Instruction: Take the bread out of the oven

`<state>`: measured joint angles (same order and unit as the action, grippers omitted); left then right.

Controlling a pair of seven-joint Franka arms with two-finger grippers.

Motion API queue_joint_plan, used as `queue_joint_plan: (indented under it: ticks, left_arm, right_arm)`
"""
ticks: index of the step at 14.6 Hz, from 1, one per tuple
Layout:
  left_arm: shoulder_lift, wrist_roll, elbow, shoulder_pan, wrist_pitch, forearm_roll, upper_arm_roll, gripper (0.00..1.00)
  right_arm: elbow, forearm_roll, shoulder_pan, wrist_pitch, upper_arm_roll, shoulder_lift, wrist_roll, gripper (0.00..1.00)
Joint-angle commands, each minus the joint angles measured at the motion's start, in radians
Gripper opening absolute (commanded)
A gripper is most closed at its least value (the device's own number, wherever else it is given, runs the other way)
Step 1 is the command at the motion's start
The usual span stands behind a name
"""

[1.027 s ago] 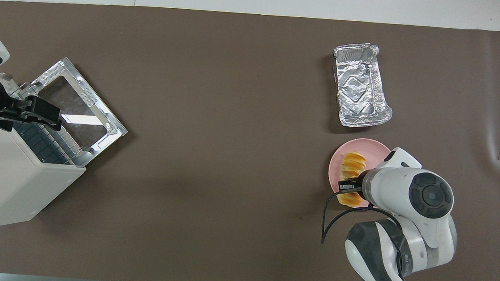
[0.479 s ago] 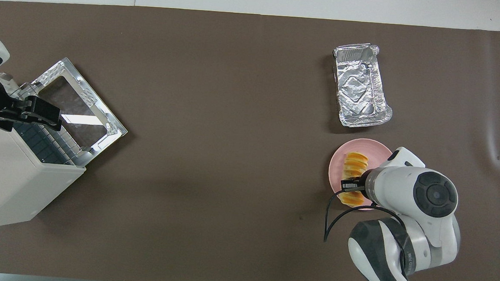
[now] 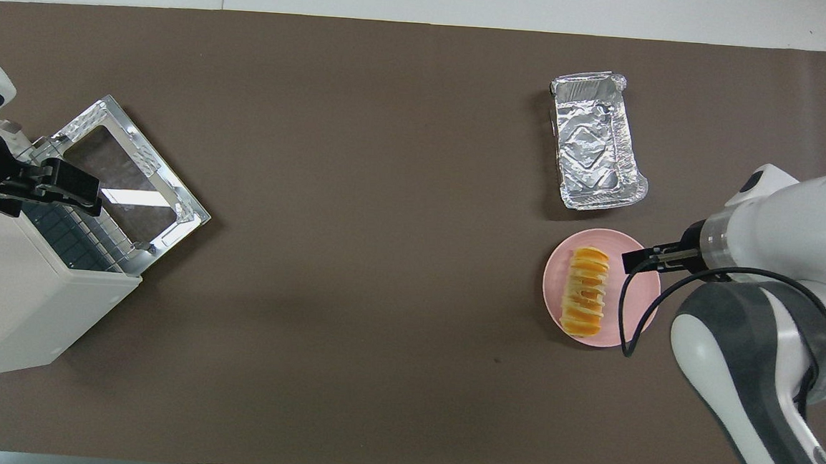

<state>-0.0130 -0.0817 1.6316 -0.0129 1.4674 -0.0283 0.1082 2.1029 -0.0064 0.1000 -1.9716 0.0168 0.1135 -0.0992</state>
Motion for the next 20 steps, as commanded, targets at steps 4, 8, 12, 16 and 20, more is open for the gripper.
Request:
queue_joint_plan:
  ticks: [4,8,12,16,20]
  left_arm:
    - [-0.022,0.011,0.021,-0.01,0.013,0.013,0.005,1.0]
    - [-0.022,0.011,0.021,-0.01,0.013,0.013,0.005,1.0]
    - [-0.022,0.011,0.021,-0.01,0.013,0.013,0.005,1.0]
    - [-0.022,0.011,0.021,-0.01,0.013,0.013,0.005,1.0]
    - [-0.022,0.011,0.021,-0.01,0.013,0.013,0.005,1.0]
  right_arm:
    - [-0.299,-0.001,-0.091,0.313,0.0,-0.003,-0.189,1.0]
    - [-0.452,-0.01,-0.089,0.514,0.0,-0.002,-0.192,1.0]
    - [-0.552,-0.007,-0.094,0.641,-0.009,0.0,-0.191,1.0]
    - [-0.563,-0.014,-0.111,0.649,-0.018,0.0,-0.188,1.0]
    - [-0.563,-0.015,-0.121,0.614,-0.015,-0.026,-0.186,1.0]
